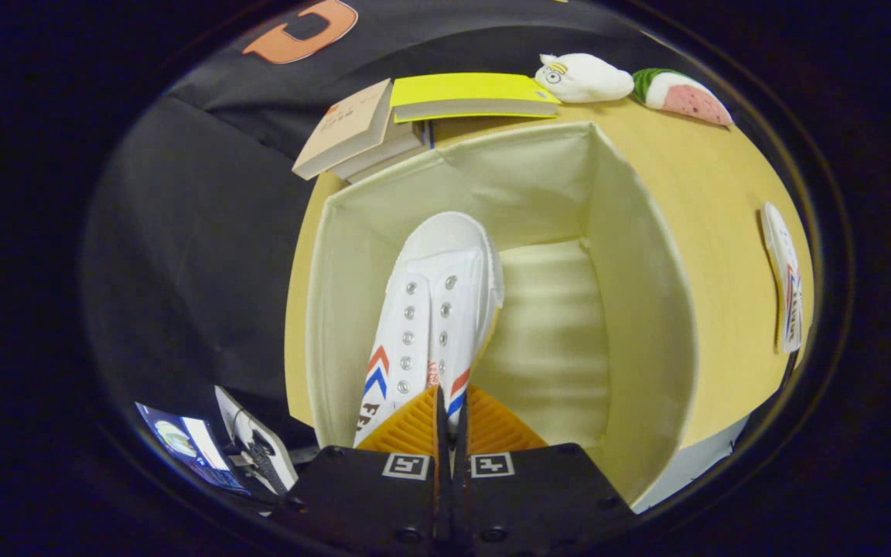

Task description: Open the storage box then place both shoes into the box .Put the left shoe in first, then the right shoe, with the right side of both shoes facing outward in a uniform manner.

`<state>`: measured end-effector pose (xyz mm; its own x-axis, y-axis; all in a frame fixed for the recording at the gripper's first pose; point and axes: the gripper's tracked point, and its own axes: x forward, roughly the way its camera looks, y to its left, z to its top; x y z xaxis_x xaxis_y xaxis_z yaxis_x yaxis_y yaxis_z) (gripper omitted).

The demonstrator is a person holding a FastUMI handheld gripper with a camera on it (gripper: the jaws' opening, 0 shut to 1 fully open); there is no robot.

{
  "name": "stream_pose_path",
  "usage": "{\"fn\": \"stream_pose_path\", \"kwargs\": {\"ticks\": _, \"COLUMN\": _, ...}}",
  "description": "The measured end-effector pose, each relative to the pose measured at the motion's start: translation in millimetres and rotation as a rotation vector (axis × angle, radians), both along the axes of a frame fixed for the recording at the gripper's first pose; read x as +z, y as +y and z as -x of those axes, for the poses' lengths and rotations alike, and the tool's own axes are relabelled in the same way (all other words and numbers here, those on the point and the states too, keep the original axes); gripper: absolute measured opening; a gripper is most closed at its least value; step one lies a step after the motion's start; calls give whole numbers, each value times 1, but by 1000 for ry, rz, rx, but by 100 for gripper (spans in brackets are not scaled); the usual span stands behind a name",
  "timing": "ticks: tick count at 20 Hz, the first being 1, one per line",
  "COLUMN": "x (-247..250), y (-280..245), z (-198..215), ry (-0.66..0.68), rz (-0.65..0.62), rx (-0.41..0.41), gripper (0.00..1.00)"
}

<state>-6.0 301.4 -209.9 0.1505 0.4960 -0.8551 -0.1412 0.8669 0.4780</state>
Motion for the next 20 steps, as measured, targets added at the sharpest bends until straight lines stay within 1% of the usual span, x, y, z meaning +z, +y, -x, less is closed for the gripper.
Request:
{"fn": "stream_pose_path", "kwargs": {"ticks": 2, "x": -10, "y": 6, "z": 0, "ry": 14, "rz": 9, "rx": 11, "gripper": 6}}
{"fn": "stream_pose_path", "kwargs": {"ticks": 5, "x": -22, "y": 12, "z": 1, "ry": 46, "rz": 7, "rx": 3, "gripper": 6}}
{"fn": "stream_pose_path", "kwargs": {"ticks": 7, "x": -23, "y": 11, "z": 4, "ry": 53, "rz": -4, "rx": -9, "gripper": 10}}
{"fn": "stream_pose_path", "kwargs": {"ticks": 9, "x": -24, "y": 17, "z": 5, "ry": 45, "rz": 1, "rx": 6, "gripper": 17}}
{"fn": "stream_pose_path", "kwargs": {"ticks": 11, "x": -25, "y": 14, "z": 0, "ry": 34, "rz": 1, "rx": -3, "gripper": 21}}
{"fn": "stream_pose_path", "kwargs": {"ticks": 12, "x": -21, "y": 9, "z": -1, "ry": 22, "rz": 4, "rx": -7, "gripper": 29}}
{"fn": "stream_pose_path", "kwargs": {"ticks": 13, "x": -19, "y": 9, "z": 1, "ry": 10, "rz": -1, "rx": -8, "gripper": 35}}
{"fn": "stream_pose_path", "kwargs": {"ticks": 14, "x": -11, "y": 4, "z": 3, "ry": -10, "rz": -2, "rx": -12, "gripper": 53}}
{"fn": "stream_pose_path", "kwargs": {"ticks": 17, "x": 15, "y": -13, "z": 3, "ry": -102, "rz": 13, "rx": -12, "gripper": 81}}
{"fn": "stream_pose_path", "kwargs": {"ticks": 20, "x": 48, "y": -38, "z": 0, "ry": -212, "rz": 27, "rx": -16, "gripper": 90}}
